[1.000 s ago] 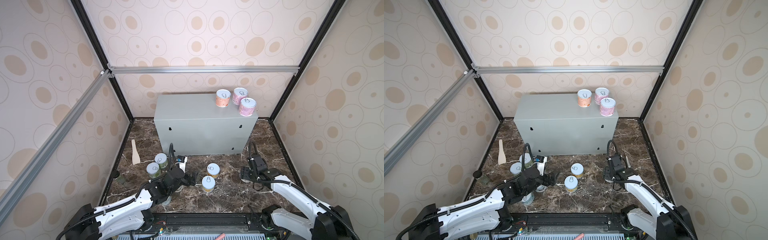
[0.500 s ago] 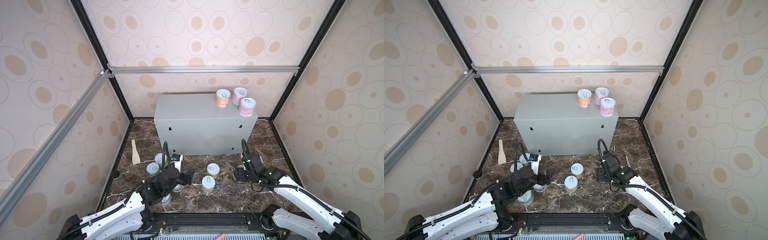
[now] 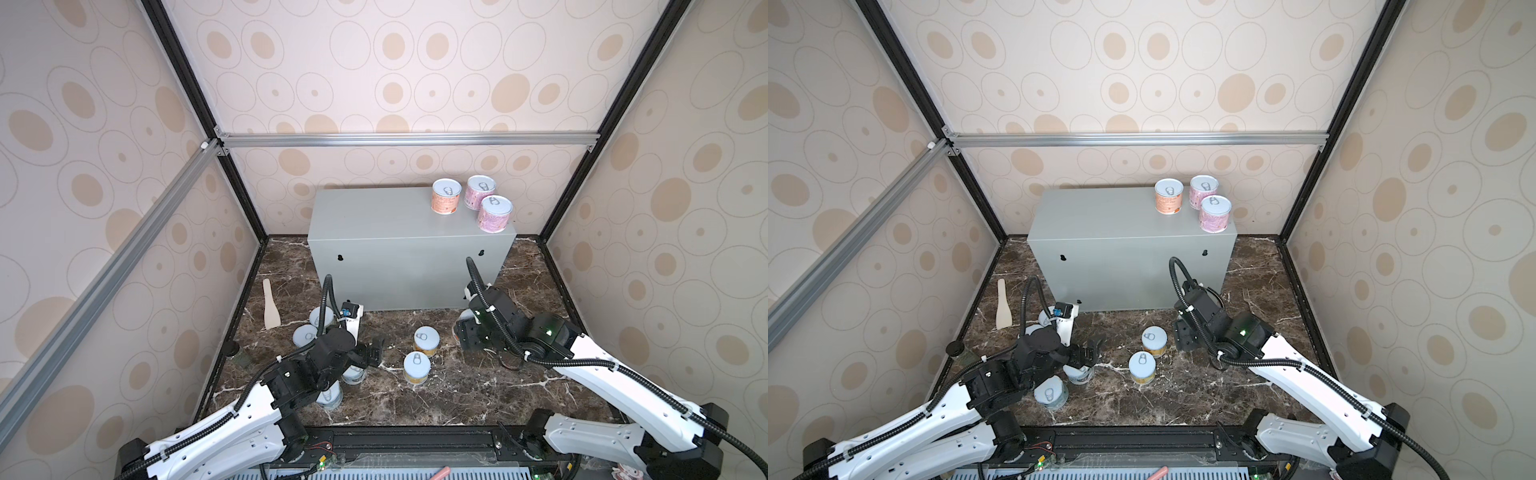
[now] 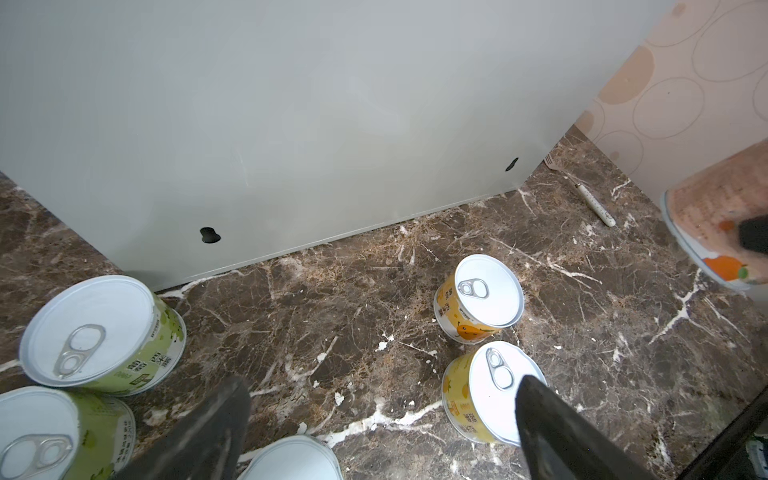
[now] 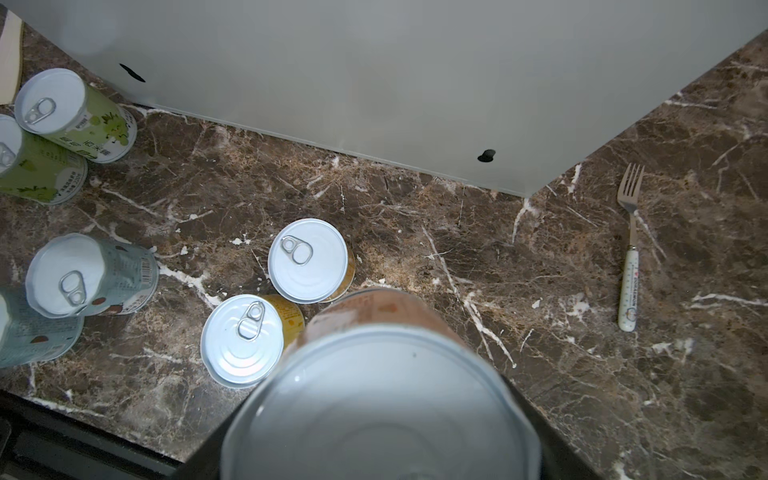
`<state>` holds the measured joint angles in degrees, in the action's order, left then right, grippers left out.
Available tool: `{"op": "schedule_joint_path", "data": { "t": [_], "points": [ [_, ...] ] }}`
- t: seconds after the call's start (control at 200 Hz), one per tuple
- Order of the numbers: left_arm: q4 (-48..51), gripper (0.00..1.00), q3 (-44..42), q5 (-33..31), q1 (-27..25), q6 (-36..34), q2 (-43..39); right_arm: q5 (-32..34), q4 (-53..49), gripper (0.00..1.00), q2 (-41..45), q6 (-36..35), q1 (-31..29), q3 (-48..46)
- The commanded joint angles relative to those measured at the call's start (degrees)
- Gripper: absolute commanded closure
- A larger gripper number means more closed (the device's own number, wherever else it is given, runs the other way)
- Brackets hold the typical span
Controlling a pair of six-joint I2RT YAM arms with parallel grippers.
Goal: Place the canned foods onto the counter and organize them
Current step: 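Lift the orange can with the right gripper up over the cabinet top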
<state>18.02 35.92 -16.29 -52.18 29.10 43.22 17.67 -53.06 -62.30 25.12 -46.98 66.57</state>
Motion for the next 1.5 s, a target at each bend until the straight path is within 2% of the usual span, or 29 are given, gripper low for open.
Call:
{"op": "schedule_joint_path", "data": {
  "t": [0.0, 0.39, 0.88, 1.02, 1.495],
  "points": [
    [4.0, 0.01, 3.9, -2.2, -0.2, -2.5, -1.2, 1.3, -4.2, 0.57, -0.8, -2.7, -0.5, 7.3],
    [7.8, 0.01, 9.4, -4.9, -0.3, -6.1, -0.7, 3.9, -13.6, 0.56, -9.6, -8.7, -1.3, 31.4],
    [8.1, 0.01, 15.9, -6.7, -0.2, -10.2, -0.5, 7.7, -24.4, 0.54, -28.1, -13.2, -0.9, 67.0],
    [7.1, 0.01, 16.5, -6.6, -0.2, -11.3, -0.4, 7.6, -24.4, 0.54, -31.3, -14.0, 0.3, 71.8],
    [1.2, 0.01, 13.6, -4.8, -0.2, -13.5, 3.4, -0.4, -23.7, 0.55, -43.3, -15.3, 10.8, 84.6]
  ]
}}
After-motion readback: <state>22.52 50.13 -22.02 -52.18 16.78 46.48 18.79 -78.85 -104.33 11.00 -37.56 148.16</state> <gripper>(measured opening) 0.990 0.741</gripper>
